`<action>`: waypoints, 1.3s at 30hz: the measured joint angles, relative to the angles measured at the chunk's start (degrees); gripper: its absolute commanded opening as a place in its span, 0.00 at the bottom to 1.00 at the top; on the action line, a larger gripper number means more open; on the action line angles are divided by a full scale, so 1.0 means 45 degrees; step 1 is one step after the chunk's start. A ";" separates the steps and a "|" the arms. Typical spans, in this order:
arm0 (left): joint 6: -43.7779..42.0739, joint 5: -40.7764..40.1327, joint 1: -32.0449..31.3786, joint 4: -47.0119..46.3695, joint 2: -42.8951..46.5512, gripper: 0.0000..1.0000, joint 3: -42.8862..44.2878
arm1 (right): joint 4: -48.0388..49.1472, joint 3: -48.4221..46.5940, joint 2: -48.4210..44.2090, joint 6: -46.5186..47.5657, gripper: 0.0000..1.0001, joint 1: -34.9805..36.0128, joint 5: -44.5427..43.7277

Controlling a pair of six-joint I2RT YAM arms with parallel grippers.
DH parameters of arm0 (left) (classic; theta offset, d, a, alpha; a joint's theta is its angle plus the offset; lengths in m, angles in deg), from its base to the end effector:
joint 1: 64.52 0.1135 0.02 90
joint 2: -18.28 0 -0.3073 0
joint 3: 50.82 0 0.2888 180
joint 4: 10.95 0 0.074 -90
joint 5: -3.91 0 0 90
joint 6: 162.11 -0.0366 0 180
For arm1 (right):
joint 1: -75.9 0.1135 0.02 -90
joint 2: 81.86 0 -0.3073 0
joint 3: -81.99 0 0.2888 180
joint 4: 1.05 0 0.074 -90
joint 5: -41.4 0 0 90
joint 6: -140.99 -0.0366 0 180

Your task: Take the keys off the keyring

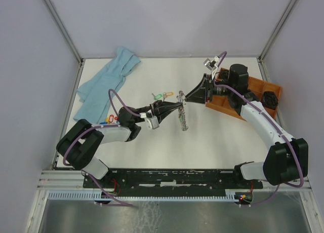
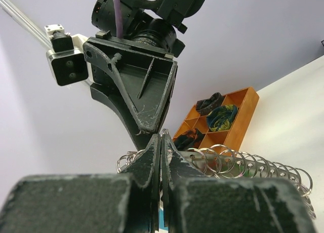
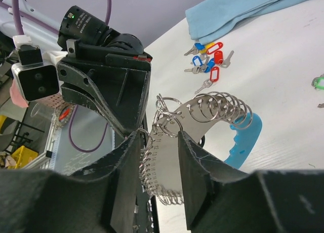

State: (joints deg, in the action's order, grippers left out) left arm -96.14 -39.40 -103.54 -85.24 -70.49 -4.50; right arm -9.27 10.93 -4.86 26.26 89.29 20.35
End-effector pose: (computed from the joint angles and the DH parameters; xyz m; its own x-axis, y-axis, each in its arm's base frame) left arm 0.2246 -0.2163 0.2781 0.7458 -0.2448 -0.6196 0.6662 0.2665 0.6965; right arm 0.3059 0.1079 0.3617 -0.6192 0.0071 -0.7852 -0.7756 0.1507 0.6130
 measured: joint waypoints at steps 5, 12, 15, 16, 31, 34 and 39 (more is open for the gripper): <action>-0.0083 0.0126 0.0000 0.0000 0.0000 0.03 -0.0005 | -0.0131 0.0000 0.0000 0.0136 0.47 0.0000 -0.0039; -0.0199 0.0393 0.0000 0.0000 0.0005 0.03 -0.0005 | -0.0189 0.0000 0.0005 0.0136 0.50 0.0010 -0.0102; -0.0223 0.0423 0.0000 0.0000 0.0010 0.03 -0.0019 | -0.0189 0.0000 0.0005 0.0136 0.50 0.0029 -0.0107; -0.0228 0.0427 0.0000 0.0000 0.0019 0.03 -0.0039 | -0.0185 0.0000 0.0010 0.0136 0.49 0.0029 -0.0107; -0.0228 0.0665 0.0000 -0.0010 0.0073 0.03 -0.0073 | 0.0554 0.0005 0.0335 -0.0321 0.01 0.0670 0.0136; -0.0233 0.0670 0.0000 -0.0019 0.0073 0.03 -0.0073 | 0.0656 0.0005 0.0330 -0.0355 0.01 0.0661 0.0189; -0.0321 0.1005 0.0005 0.0170 0.0214 0.03 -0.0073 | 0.0782 0.0005 0.0160 -0.0612 0.01 0.0437 0.0257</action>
State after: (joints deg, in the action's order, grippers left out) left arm -97.58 -34.87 -103.52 -84.47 -69.53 -4.83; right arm -5.76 10.95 -4.14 23.51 91.25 21.51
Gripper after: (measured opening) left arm 0.033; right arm 0.015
